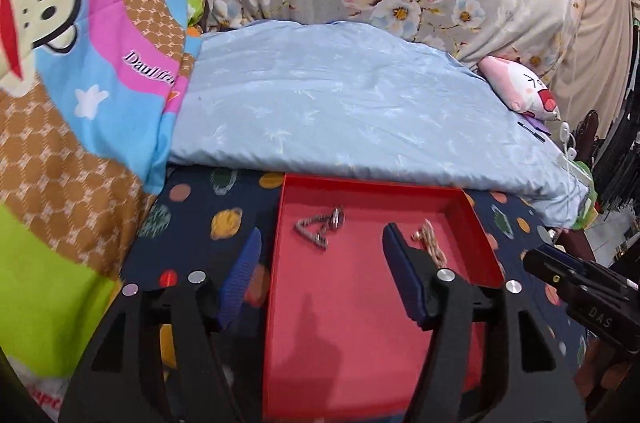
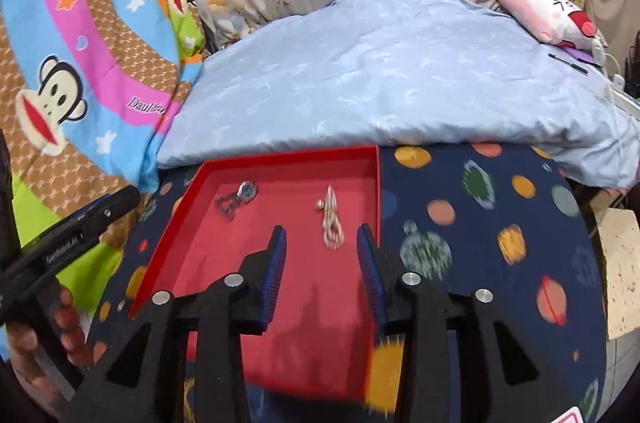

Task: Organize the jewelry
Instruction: 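Carry the silver pendant into the red tray and release with left tool while right tool drops pearls there, then grasp the gold cuff bangle with the left tool while right tool grasps the gold watch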

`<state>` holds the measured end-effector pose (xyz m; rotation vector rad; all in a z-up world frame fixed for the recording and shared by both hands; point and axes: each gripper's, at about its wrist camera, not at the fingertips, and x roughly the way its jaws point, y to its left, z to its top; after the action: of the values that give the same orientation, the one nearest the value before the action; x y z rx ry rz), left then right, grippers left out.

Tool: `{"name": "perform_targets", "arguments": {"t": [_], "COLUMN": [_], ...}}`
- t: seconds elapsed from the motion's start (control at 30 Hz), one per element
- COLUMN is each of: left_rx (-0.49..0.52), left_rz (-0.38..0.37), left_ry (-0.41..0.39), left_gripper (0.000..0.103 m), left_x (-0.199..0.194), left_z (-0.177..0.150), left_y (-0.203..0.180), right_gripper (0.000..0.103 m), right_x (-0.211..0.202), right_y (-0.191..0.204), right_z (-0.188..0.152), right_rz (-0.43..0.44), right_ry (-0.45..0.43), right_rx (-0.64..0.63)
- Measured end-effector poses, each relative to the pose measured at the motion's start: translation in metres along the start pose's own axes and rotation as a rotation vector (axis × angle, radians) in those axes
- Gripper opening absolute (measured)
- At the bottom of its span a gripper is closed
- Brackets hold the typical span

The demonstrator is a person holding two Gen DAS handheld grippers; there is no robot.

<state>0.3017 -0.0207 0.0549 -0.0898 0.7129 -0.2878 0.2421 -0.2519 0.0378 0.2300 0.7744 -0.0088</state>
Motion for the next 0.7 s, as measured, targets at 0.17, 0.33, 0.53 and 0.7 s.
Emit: {"name": "perform_targets", "arguments": {"t": [0.17,0.33,0.53,0.7], "left_rx": [-0.012,-0.007,-0.028,0.029], "left_rz": [0.002,0.006,0.025,0.047], "left_ry": [0.029,0.085,0.16,0.16], "left_gripper": [0.061,0.061,0.066,0.088], "left_x": [-0.042,-0.066,-0.074,-0.073], "left_z": [-0.043,-0.096,-0.151,-0.173], "left_y": [0.005,0.005,0.005,-0.012], "right_gripper": [0.037,0.037,0.037,0.037], "right_x": [-0.048,-0.073,-0.084,-0.085], "right_y": [-0.001,-0.006,-0.003,0.002], "right_z": [-0.058,-0.117,-0.175,-0.199], "right_rz": [-0.03,-0.049,-0.056,-0.061], "right_ry": [0.01,0.058,0.112,0.138], "right_rx": [0.002,0.036,0.047,0.033]}}
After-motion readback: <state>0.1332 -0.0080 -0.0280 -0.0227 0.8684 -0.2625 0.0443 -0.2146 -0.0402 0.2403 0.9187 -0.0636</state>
